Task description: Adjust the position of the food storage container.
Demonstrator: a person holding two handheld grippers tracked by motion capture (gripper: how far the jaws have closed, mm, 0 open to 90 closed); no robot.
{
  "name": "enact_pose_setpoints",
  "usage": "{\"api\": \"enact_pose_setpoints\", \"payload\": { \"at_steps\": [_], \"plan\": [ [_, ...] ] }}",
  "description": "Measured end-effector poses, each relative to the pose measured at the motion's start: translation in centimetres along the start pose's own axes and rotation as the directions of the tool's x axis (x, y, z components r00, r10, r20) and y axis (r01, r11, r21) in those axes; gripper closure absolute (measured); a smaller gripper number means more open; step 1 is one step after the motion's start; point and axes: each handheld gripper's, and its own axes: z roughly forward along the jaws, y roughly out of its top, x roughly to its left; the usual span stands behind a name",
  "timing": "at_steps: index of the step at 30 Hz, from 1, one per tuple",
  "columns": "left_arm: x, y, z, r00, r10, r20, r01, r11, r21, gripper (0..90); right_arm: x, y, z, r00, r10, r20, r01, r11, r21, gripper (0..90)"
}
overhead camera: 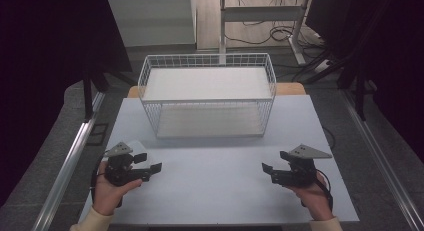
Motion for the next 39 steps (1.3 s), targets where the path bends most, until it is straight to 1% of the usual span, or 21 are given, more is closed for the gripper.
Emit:
{"api": "enact_pose_setpoints", "payload": {
  "at_steps": [5,9,13,16,17,18,21,24,25,27,28,29,30,32,33,35,39],
  "plan": [
    [0.1,0.2,-0.6,1.0,-0.003,-0.002,0.003,0.9999,-0.017,24.9,0.4,0.0,0.1,0.9998,-0.017,-0.004,0.017,1.0,0.009,20.5],
    [0.3,0.3,-1.0,1.0,-0.007,-0.005,0.006,0.9997,-0.023,25.0,0.4,-0.1,0.3,0.9998,-0.019,-0.003,0.019,1.0,0.014,20.5],
    [0.6,0.4,-1.4,0.9998,-0.019,0.006,0.019,0.9991,-0.037,24.9,0.2,-0.2,0.3,0.9998,-0.019,0.005,0.019,1.0,0.018,20.5],
    [0.8,0.5,-2.0,0.9997,-0.022,-0.003,0.022,0.9986,-0.049,24.9,0.2,-0.2,0.3,0.9998,-0.018,0.008,0.018,1.0,0.019,20.4],
    [1.1,0.6,-2.3,0.9996,-0.028,-0.011,0.027,0.998,-0.057,24.9,0.2,-0.2,0.3,0.9998,-0.018,0.01,0.018,1.0,0.018,20.5],
    [1.1,0.6,-2.3,0.9996,-0.028,-0.011,0.027,0.998,-0.057,24.9,0.2,-0.2,0.3,0.9998,-0.018,0.01,0.018,1.0,0.019,20.4],
    [1.6,0.6,-3.2,0.9988,-0.043,-0.025,0.041,0.9958,-0.082,25.0,0.2,-0.2,0.3,0.9998,-0.017,0.013,0.017,1.0,0.021,20.4],
    [1.9,0.7,-3.6,0.9984,-0.048,-0.03,0.045,0.9948,-0.091,25.0,0.1,-0.2,0.4,0.9999,-0.01,0.012,0.01,1.0,0.027,20.7],
    [2.2,0.7,-4.0,0.9977,-0.053,-0.042,0.048,0.9942,-0.096,25.0,0.0,-0.3,0.4,0.9999,-0.008,0.014,0.008,1.0,0.03,20.8],
    [2.4,0.7,-4.1,0.9973,-0.054,-0.049,0.049,0.9941,-0.097,25.0,0.0,-0.3,0.4,0.9998,-0.01,0.016,0.009,1.0,0.029,20.8],
    [2.7,0.6,-4.3,0.9955,-0.063,-0.071,0.057,0.9944,-0.09,25.3,0.0,-0.3,0.4,0.9998,-0.01,0.016,0.009,1.0,0.03,20.9],
    [2.7,0.6,-4.3,0.9955,-0.063,-0.071,0.057,0.9944,-0.09,25.8,0.0,-0.3,0.4,0.9998,-0.008,0.015,0.008,0.999,0.033,21.3],
    [3.2,0.5,-4.4,0.9928,-0.078,-0.091,0.07,0.9942,-0.082,26.3,0.0,-0.3,0.4,0.9999,-0.007,0.014,0.007,0.999,0.035,21.3],
    [3.7,0.3,-4.5,0.9916,-0.087,-0.095,0.081,0.9942,-0.07,27.4,0.0,-0.3,0.4,0.9999,-0.008,0.015,0.008,0.999,0.036,21.3],
    [3.7,0.3,-4.5,0.9916,-0.087,-0.095,0.081,0.9942,-0.07,27.9,0.0,-0.3,0.4,0.9999,-0.008,0.015,0.008,0.999,0.036,21.3],
    [4.2,0.2,-4.7,0.9893,-0.099,-0.107,0.092,0.9934,-0.068,28.4,0.0,-0.4,0.5,0.9998,-0.009,0.018,0.009,0.999,0.037,21.3],
    [4.8,0.0,-5.2,0.9847,-0.11,-0.135,0.1,0.9917,-0.081,30.6,0.0,-0.4,0.6,0.9997,-0.011,0.02,0.01,0.999,0.04,21.2]
  ]
}}
